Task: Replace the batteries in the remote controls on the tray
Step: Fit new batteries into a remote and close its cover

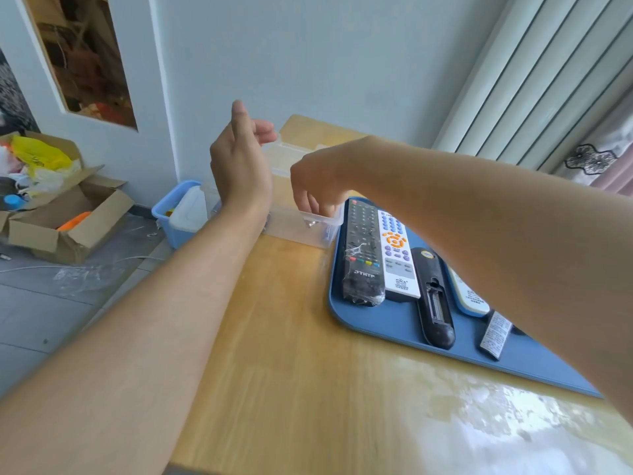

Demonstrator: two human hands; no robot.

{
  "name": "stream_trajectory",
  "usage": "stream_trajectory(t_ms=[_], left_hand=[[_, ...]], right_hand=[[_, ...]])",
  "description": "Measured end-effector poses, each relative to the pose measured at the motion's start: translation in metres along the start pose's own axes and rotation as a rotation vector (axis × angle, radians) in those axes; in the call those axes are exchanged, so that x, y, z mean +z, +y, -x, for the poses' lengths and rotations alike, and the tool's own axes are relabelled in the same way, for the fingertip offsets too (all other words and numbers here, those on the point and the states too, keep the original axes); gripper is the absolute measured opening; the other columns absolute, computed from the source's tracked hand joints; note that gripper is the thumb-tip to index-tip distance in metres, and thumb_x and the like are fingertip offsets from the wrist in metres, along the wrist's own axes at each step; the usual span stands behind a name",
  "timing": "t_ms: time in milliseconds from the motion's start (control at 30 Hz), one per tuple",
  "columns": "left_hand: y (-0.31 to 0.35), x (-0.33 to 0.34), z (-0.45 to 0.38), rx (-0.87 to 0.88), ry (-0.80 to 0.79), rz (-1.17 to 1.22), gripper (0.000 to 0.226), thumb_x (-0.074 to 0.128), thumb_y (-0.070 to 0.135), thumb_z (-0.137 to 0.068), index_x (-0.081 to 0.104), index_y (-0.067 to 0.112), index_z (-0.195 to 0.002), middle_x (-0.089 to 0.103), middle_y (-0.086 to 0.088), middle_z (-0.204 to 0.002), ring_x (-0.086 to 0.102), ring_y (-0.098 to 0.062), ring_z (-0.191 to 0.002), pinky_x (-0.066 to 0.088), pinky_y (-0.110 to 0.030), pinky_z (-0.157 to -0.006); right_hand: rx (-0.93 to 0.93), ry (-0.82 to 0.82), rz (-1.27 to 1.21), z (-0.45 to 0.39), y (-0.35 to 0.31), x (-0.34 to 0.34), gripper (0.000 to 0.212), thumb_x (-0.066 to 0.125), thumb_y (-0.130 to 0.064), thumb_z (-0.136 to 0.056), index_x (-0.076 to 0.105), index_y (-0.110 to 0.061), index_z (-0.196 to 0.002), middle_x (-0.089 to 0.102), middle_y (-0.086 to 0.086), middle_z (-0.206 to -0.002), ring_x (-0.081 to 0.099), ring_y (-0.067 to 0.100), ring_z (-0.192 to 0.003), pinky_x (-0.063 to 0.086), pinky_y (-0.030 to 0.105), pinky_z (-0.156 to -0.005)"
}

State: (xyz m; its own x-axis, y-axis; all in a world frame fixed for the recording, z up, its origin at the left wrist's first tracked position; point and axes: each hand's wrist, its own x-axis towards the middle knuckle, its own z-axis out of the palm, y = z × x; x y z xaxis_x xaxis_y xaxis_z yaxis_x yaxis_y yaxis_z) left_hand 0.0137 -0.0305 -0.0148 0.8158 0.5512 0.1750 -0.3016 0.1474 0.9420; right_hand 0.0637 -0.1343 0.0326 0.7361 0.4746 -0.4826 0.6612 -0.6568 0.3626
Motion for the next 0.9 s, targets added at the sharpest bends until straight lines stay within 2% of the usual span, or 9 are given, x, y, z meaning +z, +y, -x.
stream_trajectory(t_ms=[67, 200, 333, 500, 600, 700, 800, 900], left_hand=[[0.001, 0.000, 0.002, 0.008, 0.004, -0.045, 0.052, 0.033, 0.045, -0.107, 0.069, 0.022, -0.078, 0.077, 0.006, -0.086, 0.069, -0.009, -0.094, 0.044, -0.021, -0.082], [0.001, 0.000, 0.002, 0.026, 0.012, -0.087, 0.052, 0.032, 0.044, -0.107, 0.069, 0.022, -0.078, 0.076, 0.007, -0.087, 0.068, -0.007, -0.094, 0.039, -0.016, -0.075], [0.000, 0.000, 0.001, 0.035, 0.016, -0.115, 0.053, 0.032, 0.045, -0.107, 0.069, 0.023, -0.076, 0.076, 0.008, -0.086, 0.067, -0.007, -0.093, 0.038, -0.016, -0.074], [-0.001, 0.000, 0.002, 0.062, 0.012, -0.170, 0.051, 0.033, 0.042, -0.108, 0.067, 0.023, -0.076, 0.075, 0.009, -0.086, 0.066, -0.006, -0.091, 0.037, -0.010, -0.069], [0.000, 0.000, 0.003, 0.070, 0.010, -0.197, 0.051, 0.033, 0.042, -0.108, 0.067, 0.022, -0.075, 0.074, 0.008, -0.086, 0.065, -0.006, -0.090, 0.036, -0.008, -0.066], [-0.001, 0.000, 0.003, 0.082, 0.002, -0.211, 0.051, 0.033, 0.042, -0.108, 0.067, 0.021, -0.075, 0.074, 0.009, -0.085, 0.066, -0.007, -0.091, 0.037, -0.009, -0.069], [-0.002, 0.000, 0.003, 0.104, -0.003, -0.220, 0.052, 0.033, 0.041, -0.108, 0.070, 0.017, -0.080, 0.073, 0.009, -0.085, 0.066, -0.007, -0.091, 0.038, -0.009, -0.072], [-0.002, 0.000, 0.003, 0.105, -0.008, -0.225, 0.052, 0.032, 0.040, -0.108, 0.069, 0.018, -0.079, 0.073, 0.009, -0.085, 0.066, -0.008, -0.091, 0.039, -0.010, -0.073]], right_hand=[[-0.006, -0.013, 0.056, -0.001, -0.003, -0.001, 0.030, 0.066, 0.003, -0.078, 0.071, -0.024, -0.089, 0.076, -0.001, -0.098, 0.071, 0.022, -0.094, 0.058, 0.038, -0.088], [0.006, -0.022, 0.098, -0.004, -0.009, -0.002, 0.032, 0.068, 0.006, -0.077, 0.075, -0.022, -0.093, 0.076, 0.000, -0.094, 0.071, 0.022, -0.091, 0.052, 0.028, -0.071], [-0.005, -0.055, 0.111, -0.006, -0.009, -0.005, 0.032, 0.070, 0.004, -0.074, 0.067, -0.028, -0.074, 0.077, -0.002, -0.090, 0.072, 0.021, -0.090, 0.058, 0.037, -0.084], [-0.042, -0.045, 0.186, -0.005, -0.012, -0.008, 0.030, 0.076, 0.001, -0.072, 0.063, -0.026, -0.070, 0.077, 0.003, -0.090, 0.072, 0.024, -0.087, 0.059, 0.038, -0.083], [-0.068, -0.011, 0.226, 0.003, -0.014, -0.009, 0.024, 0.075, 0.000, -0.074, 0.068, -0.023, -0.076, 0.074, 0.002, -0.090, 0.069, 0.024, -0.083, 0.058, 0.034, -0.075], [-0.083, 0.085, 0.308, 0.014, -0.016, -0.006, 0.021, 0.073, 0.000, -0.074, 0.072, -0.016, -0.087, 0.067, -0.001, -0.082, 0.060, 0.019, -0.069, 0.045, 0.025, -0.057], [-0.114, 0.164, 0.356, 0.019, -0.015, -0.002, 0.021, 0.069, -0.001, -0.073, 0.071, -0.019, -0.083, 0.058, -0.006, -0.072, 0.049, 0.014, -0.057, 0.044, 0.027, -0.057], [-0.130, 0.197, 0.381, 0.022, -0.014, -0.002, 0.022, 0.068, 0.000, -0.075, 0.071, -0.018, -0.087, 0.048, -0.008, -0.066, 0.049, 0.019, -0.058, 0.041, 0.028, -0.055]])
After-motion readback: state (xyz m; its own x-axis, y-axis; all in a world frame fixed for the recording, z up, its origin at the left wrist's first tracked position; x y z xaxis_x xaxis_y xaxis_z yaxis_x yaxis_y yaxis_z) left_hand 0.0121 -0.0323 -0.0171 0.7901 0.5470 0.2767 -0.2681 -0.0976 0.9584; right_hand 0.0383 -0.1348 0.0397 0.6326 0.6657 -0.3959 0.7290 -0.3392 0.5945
